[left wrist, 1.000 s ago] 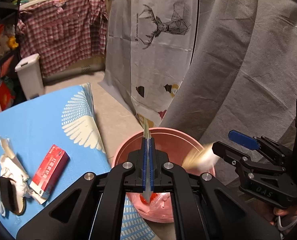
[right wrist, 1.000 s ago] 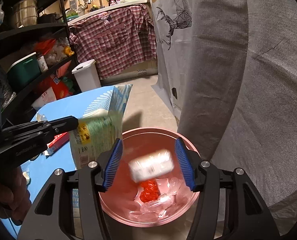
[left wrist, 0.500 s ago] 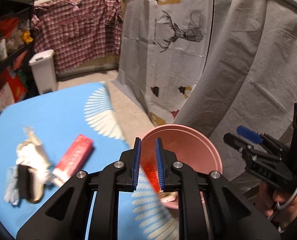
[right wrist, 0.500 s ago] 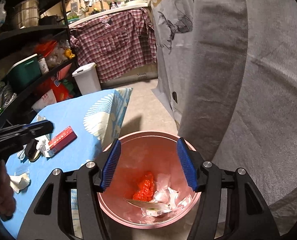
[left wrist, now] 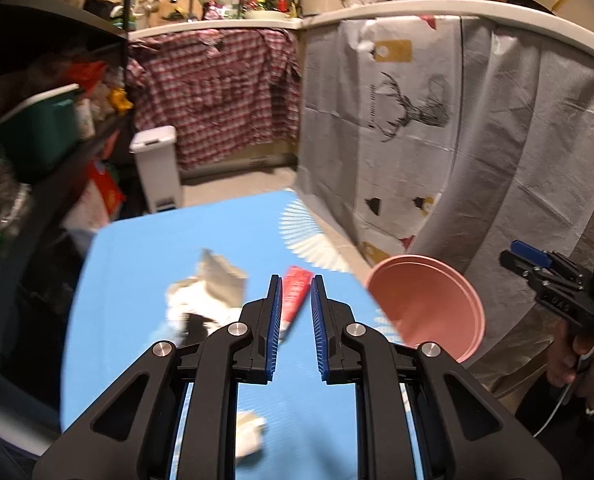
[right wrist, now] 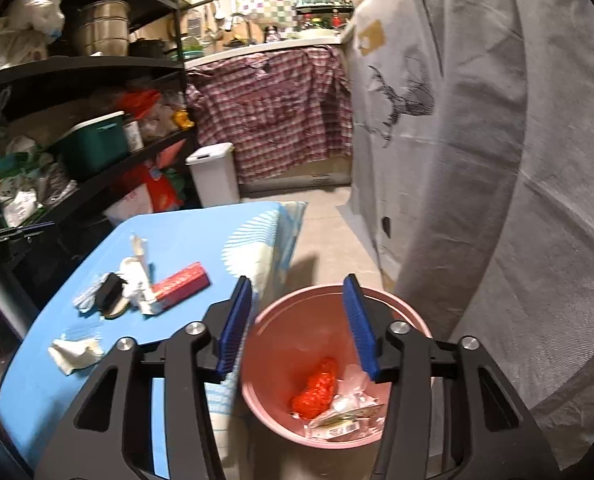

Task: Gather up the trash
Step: 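Move both open tools back toward the remaining trash on the table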

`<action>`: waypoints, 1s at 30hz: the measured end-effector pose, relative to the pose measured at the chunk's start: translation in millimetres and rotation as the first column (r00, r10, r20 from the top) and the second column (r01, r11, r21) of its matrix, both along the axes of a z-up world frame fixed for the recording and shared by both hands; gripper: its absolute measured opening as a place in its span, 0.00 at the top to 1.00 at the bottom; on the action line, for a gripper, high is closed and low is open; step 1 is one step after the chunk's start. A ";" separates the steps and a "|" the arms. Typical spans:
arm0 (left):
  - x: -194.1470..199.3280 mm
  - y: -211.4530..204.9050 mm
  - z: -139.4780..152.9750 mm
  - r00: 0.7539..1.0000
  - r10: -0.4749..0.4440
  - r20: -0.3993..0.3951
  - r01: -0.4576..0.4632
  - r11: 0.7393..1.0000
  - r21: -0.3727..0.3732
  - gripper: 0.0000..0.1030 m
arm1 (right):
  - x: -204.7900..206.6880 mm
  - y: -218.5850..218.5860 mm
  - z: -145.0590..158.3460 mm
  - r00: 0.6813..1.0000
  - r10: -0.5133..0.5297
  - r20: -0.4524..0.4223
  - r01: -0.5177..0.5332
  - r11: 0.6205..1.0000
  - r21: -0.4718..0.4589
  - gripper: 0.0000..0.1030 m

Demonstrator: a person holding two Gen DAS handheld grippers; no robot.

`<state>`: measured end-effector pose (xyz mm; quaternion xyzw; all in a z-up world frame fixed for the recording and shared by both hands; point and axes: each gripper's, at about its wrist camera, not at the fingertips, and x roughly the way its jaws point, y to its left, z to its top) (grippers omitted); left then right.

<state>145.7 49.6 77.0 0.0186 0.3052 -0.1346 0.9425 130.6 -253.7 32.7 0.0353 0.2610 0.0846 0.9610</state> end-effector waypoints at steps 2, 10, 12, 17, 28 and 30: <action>-3.6 16.2 5.1 1.000 0.017 0.012 -0.018 1.000 0.020 0.85 | -3.2 4.5 4.9 1.000 0.015 0.009 -0.015 1.000 0.014 0.60; -3.9 88.9 -2.4 0.989 0.147 0.020 -0.147 0.989 0.020 0.85 | -4.8 13.4 18.7 0.999 0.040 0.034 -0.043 0.995 0.092 0.75; -1.9 101.7 -8.8 0.984 0.181 0.007 -0.181 0.983 -0.009 0.85 | -4.2 18.3 21.0 0.998 0.047 0.044 -0.051 0.994 0.092 0.75; -0.2 123.2 -23.3 0.977 0.213 -0.008 -0.213 0.977 -0.011 0.86 | 2.1 40.0 19.8 0.995 0.091 0.040 -0.094 0.992 0.083 0.75; 14.6 138.1 -41.5 0.974 0.223 -0.027 -0.224 0.975 -0.003 0.86 | 24.3 99.2 5.0 0.978 0.210 0.007 -0.210 0.976 0.058 0.75; 16.9 139.8 -44.5 0.974 0.224 -0.030 -0.224 0.975 -0.002 0.86 | 29.3 110.0 0.0 0.973 0.230 -0.004 -0.230 0.972 0.054 0.74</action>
